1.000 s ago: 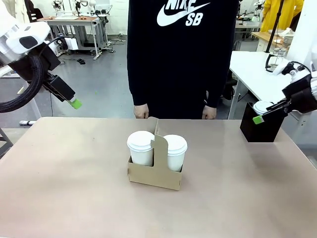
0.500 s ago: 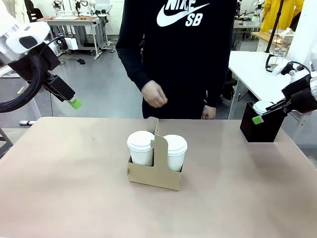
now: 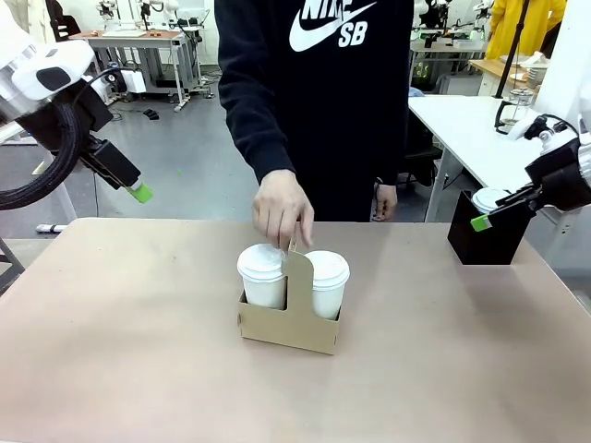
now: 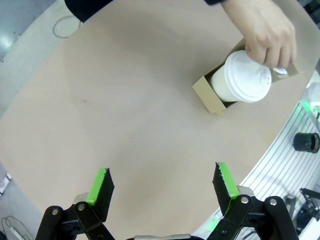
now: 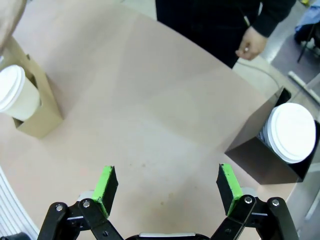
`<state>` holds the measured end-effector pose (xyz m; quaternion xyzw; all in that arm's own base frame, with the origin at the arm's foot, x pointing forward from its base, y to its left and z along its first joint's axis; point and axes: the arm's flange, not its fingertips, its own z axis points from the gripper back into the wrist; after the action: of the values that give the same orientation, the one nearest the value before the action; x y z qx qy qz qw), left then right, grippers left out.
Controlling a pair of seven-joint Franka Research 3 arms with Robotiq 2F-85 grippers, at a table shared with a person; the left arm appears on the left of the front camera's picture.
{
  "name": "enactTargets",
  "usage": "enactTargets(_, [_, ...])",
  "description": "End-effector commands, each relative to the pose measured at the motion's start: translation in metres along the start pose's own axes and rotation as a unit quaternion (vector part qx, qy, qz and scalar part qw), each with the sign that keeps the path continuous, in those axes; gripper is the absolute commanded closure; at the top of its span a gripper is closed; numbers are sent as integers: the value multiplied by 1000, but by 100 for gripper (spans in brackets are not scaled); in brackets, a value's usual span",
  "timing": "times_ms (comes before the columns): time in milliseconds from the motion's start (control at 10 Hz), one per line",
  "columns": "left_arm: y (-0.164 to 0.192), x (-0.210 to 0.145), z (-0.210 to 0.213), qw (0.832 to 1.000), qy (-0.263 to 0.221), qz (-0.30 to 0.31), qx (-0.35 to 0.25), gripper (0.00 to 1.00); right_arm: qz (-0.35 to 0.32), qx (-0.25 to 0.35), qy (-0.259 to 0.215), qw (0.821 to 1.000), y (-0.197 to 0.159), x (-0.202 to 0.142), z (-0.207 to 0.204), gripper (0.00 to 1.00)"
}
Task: Pour a drink into a cup and package it in a carrier.
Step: Insert the held 600 ml Paper Cup into the Cup Carrier.
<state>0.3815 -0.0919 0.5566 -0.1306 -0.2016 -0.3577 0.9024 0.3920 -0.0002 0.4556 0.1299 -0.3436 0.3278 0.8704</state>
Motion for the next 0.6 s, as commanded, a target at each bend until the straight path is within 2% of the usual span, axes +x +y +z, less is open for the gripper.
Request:
enactTargets(0, [0,0,1,1000,-1,6,-1,0,1,2,-1,1000,1,1,-1,0])
enactTargets(500, [0,0,1,1000,-1,6,-1,0,1,2,-1,1000,1,1,-1,0])
